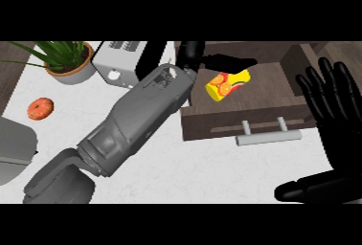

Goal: Pick up the cup, place it into the drawer and close the drawer

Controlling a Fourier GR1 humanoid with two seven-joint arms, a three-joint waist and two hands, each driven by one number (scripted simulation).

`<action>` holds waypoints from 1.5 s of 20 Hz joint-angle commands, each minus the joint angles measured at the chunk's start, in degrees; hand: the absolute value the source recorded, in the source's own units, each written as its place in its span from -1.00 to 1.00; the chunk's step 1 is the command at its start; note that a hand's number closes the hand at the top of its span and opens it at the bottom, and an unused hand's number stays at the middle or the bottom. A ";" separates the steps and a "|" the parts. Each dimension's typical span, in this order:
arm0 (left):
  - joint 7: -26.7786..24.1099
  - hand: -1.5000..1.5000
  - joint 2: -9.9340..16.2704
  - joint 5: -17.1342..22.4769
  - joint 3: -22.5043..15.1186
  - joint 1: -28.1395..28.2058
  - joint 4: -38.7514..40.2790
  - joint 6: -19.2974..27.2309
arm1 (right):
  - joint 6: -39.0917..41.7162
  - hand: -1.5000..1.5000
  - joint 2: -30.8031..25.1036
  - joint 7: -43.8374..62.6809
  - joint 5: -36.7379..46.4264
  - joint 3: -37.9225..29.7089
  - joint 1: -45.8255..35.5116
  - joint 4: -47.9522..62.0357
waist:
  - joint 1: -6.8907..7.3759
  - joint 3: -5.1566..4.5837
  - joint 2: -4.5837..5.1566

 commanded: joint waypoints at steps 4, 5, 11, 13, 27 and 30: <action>-5.85 -1.00 0.00 5.21 2.28 1.89 -6.22 -0.85 | 0.76 -1.00 -2.31 4.99 -5.58 -2.82 1.03 -3.78 | 2.70 -0.05 -0.98; -5.72 -1.00 0.00 5.90 3.12 1.55 -5.48 -2.60 | 0.93 -1.00 -1.79 3.13 -6.15 -3.42 -0.74 -0.58 | 3.19 -0.03 -0.83; -3.23 -1.00 5.82 5.33 6.95 8.45 -12.64 -5.50 | 7.26 1.00 -6.15 2.69 -4.20 -1.66 4.28 -3.50 | 6.39 -0.10 -1.72; -1.84 -1.00 6.42 5.69 7.58 10.10 -17.27 -2.66 | 9.12 1.00 -9.63 2.51 -2.72 -3.86 4.42 -3.67 | 6.90 -0.10 -1.92; 7.15 -1.00 24.25 6.79 10.65 38.82 -50.69 -1.62 | 9.99 1.00 -10.38 1.03 13.75 2.29 7.20 -2.57 | 6.98 -0.07 -1.67; 9.06 -1.00 26.74 6.76 11.82 44.40 -57.46 -1.21 | 8.99 1.00 -10.03 -0.45 19.07 3.84 6.75 -0.96 | 6.76 -0.05 -1.60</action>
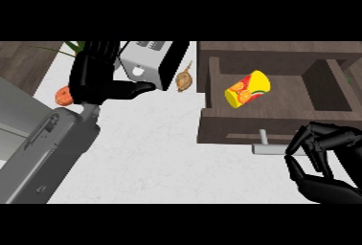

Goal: Pick up the cup, place it into the drawer and close the drawer

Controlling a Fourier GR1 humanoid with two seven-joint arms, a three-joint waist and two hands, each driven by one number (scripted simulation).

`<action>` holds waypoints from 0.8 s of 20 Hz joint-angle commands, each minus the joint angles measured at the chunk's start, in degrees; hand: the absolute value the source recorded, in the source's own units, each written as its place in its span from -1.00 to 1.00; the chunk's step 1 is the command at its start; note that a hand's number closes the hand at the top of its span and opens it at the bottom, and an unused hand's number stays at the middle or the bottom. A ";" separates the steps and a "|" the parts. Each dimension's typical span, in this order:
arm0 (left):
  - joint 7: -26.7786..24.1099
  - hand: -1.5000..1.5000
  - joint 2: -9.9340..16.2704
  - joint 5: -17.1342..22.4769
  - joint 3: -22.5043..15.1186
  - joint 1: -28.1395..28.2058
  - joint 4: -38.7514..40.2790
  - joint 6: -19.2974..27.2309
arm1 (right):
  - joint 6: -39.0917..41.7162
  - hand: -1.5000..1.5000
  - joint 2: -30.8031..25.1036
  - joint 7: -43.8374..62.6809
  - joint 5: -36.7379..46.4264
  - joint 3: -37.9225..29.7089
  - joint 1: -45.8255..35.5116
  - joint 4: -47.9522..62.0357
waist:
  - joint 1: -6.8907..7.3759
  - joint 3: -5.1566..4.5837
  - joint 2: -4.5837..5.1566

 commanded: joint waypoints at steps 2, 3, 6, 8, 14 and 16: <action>-0.29 -1.00 4.34 0.11 1.79 10.24 -9.15 -2.09 | -0.51 1.00 -0.77 -6.46 12.47 4.37 -0.73 6.52 | 0.14 0.02 0.26; -1.02 -1.00 5.59 1.21 3.77 11.69 -8.20 -4.99 | 0.68 1.00 -2.69 -4.63 11.97 4.15 -1.14 2.31 | -0.39 -0.02 0.25; -1.63 -1.00 5.73 1.82 3.02 14.78 -9.27 -7.12 | -0.50 1.00 -6.09 -14.54 23.90 7.90 -1.27 8.56 | 0.83 0.04 0.38; -1.16 -1.00 6.61 1.62 4.07 16.39 -10.85 -6.74 | -3.86 1.00 -4.72 -15.76 30.32 12.05 -1.44 12.26 | 0.35 0.05 0.38; -4.97 -1.00 8.78 1.53 7.92 24.51 -10.47 -15.42 | -11.59 1.00 -1.88 -20.93 39.18 14.73 -7.50 28.68 | -0.26 0.03 0.57; -4.10 -1.00 9.16 2.10 10.70 24.59 -9.29 -17.43 | -11.46 -1.00 0.54 -18.58 39.61 13.85 -13.78 33.38 | -0.57 0.01 0.53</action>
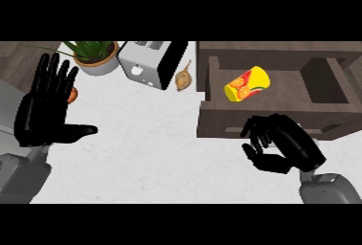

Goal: Pick up the cup, place it into the drawer and close the drawer

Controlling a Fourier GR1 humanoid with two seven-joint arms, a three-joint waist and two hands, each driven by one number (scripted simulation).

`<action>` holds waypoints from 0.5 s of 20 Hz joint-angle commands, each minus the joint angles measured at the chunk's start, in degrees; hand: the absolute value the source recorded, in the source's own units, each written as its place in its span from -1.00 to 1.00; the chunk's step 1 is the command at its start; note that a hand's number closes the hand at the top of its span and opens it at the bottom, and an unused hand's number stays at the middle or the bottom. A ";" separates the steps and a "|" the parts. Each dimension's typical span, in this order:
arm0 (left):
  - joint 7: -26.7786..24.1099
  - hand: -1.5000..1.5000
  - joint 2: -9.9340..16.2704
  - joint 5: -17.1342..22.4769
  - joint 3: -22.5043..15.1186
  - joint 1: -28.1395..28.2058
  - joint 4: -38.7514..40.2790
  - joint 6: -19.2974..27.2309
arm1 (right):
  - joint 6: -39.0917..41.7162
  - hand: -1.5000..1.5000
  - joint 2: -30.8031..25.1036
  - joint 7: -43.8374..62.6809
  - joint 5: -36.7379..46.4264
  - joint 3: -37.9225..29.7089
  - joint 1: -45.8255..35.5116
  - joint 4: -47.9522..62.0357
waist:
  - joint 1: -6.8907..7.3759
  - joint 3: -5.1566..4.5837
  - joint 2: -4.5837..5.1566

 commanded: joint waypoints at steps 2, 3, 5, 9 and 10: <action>-0.79 -1.00 1.07 0.09 4.67 2.58 1.97 -5.54 | -4.22 -1.00 1.32 -4.93 5.61 0.32 -4.39 14.60 | -0.60 0.01 0.08; -0.01 -1.00 0.42 -0.48 4.18 4.28 -0.79 -3.47 | -4.68 -1.00 3.94 -2.12 7.99 2.35 -7.55 16.80 | -0.33 0.01 0.03; 0.04 -1.00 0.68 -0.24 5.63 5.44 -0.16 -5.97 | -5.33 -1.00 4.13 -2.22 9.83 1.73 -10.34 21.06 | -0.41 0.01 0.04; -1.36 -1.00 -0.35 -1.75 6.25 9.91 -1.63 -9.51 | -7.22 -1.00 5.46 -5.06 11.54 -0.05 -15.90 32.23 | -0.30 0.01 0.05; 0.26 -1.00 1.23 -1.10 9.04 9.90 -1.84 -10.35 | -6.52 -1.00 4.09 -6.98 11.01 -1.34 -15.82 33.11 | -0.51 0.01 0.00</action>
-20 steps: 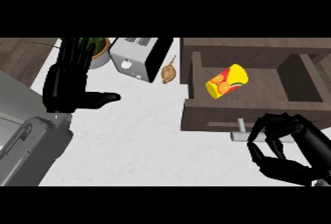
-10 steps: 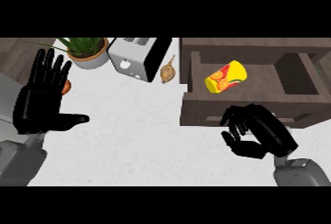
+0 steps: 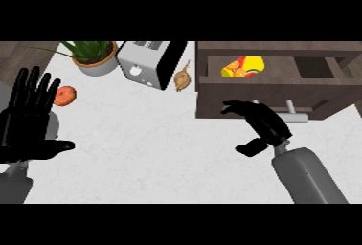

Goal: Pick up the cup, place it into the drawer and close the drawer

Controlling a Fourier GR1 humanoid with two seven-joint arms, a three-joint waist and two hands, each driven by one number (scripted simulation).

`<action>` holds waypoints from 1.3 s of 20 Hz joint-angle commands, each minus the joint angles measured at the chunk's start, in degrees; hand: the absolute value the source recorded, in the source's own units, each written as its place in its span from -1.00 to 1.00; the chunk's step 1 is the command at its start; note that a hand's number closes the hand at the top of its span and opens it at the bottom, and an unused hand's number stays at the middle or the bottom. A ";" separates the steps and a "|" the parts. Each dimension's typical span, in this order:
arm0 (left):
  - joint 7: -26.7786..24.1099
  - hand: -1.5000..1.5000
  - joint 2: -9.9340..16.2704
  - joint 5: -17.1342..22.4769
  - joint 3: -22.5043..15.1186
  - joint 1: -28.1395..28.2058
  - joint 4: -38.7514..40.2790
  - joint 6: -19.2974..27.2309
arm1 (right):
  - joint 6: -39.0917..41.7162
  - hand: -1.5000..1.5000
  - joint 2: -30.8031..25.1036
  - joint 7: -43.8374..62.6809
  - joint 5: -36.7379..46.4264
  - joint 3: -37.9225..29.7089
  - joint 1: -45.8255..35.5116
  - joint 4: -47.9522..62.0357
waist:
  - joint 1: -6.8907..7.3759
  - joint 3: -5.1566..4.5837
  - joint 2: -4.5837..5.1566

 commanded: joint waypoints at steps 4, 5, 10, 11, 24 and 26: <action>-2.81 -1.00 -3.46 -4.19 1.75 3.02 1.54 -4.35 | -7.55 -1.00 3.57 -7.85 2.82 -3.75 -9.20 22.15 | -0.09 0.01 0.12; -0.75 -1.00 -1.50 -1.78 5.17 4.65 0.64 -6.76 | -4.33 -1.00 1.27 -8.79 1.47 -5.53 -10.31 21.92 | -0.17 0.01 0.02; -1.59 -1.00 0.31 -0.82 8.13 5.79 2.64 -11.59 | -5.25 -1.00 1.38 -13.65 -0.40 -10.11 -19.41 36.42 | 0.70 0.03 0.38; 1.14 -1.00 -2.01 -2.48 5.13 3.30 -0.24 -7.05 | -7.53 -1.00 3.11 -13.03 0.71 -10.49 -22.46 41.73 | 0.95 0.07 0.50; 0.95 -1.00 -3.34 -3.80 5.54 2.13 2.51 -9.56 | -4.48 -1.00 -5.13 -19.53 0.24 -15.30 -35.05 57.38 | 2.97 0.15 1.55; -0.05 -1.00 -2.57 -4.36 6.10 1.61 3.36 -10.76 | -4.05 -1.00 -6.48 -20.10 -0.70 -16.42 -35.96 57.81 | 3.82 0.18 2.07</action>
